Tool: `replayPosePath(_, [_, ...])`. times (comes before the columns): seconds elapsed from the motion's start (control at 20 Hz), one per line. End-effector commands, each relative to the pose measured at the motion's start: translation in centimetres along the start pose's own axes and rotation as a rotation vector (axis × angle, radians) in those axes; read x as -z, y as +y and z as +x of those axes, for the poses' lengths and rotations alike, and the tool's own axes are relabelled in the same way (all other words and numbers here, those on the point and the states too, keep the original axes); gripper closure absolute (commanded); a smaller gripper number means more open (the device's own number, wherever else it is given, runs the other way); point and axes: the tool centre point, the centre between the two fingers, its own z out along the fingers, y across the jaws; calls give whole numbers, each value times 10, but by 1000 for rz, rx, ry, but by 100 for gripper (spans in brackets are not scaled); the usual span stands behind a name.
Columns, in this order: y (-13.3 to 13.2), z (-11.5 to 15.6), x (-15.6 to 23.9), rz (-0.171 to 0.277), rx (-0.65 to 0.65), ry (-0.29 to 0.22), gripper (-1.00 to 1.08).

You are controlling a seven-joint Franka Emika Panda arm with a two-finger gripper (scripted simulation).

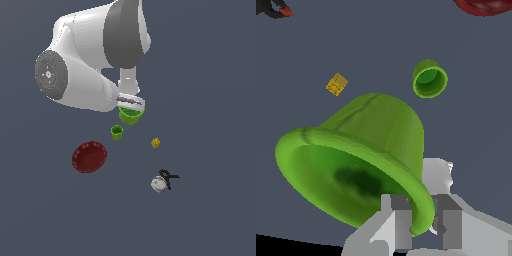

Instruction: Pick up a designated object from a clutter of objects.

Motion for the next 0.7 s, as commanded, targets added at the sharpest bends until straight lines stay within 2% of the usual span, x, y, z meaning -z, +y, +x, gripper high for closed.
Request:
replayPosePath(0.0, [-24, -16, 15, 0, 1, 0, 108])
replayPosePath(0.35, [-82, -52, 53, 1, 0, 1, 108])
replayPosePath(0.65, [-115, -71, 74, 3, -1, 2, 108])
